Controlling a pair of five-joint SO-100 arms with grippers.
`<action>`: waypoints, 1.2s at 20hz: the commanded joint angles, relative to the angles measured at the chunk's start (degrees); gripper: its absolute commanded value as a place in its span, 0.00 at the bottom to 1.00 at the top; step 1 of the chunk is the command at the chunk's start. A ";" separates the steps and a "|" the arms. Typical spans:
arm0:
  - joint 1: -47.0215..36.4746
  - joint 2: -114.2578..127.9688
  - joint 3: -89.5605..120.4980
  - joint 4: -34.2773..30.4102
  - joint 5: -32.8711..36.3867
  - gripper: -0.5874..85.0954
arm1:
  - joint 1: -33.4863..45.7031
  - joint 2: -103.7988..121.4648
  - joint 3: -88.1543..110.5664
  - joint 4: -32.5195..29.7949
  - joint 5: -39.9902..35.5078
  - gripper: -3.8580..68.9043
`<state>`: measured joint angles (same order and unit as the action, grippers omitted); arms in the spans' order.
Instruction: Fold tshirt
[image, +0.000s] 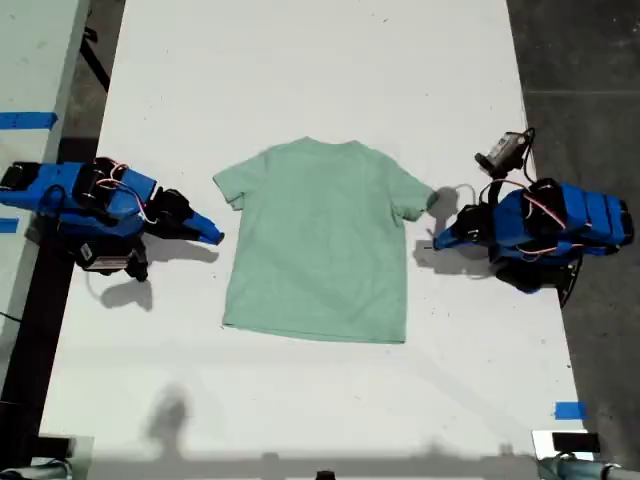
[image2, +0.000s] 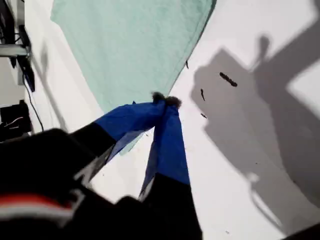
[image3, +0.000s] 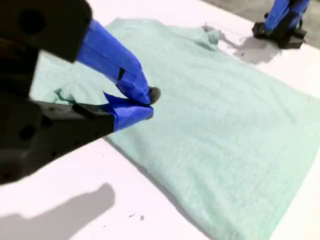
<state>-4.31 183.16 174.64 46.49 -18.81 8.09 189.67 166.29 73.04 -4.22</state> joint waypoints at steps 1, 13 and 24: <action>-0.97 -12.04 -12.30 0.35 1.58 0.01 | 2.11 -12.48 -14.33 1.67 -4.57 0.06; -17.67 -47.64 -56.95 29.62 27.16 0.01 | 22.41 -43.59 -49.22 17.84 -30.94 0.06; -25.40 -49.04 -59.68 34.28 34.19 0.08 | 33.75 -61.70 -62.40 19.25 -46.23 0.45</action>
<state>-28.92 134.30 117.42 80.95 15.03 40.08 128.58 106.35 92.81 -48.25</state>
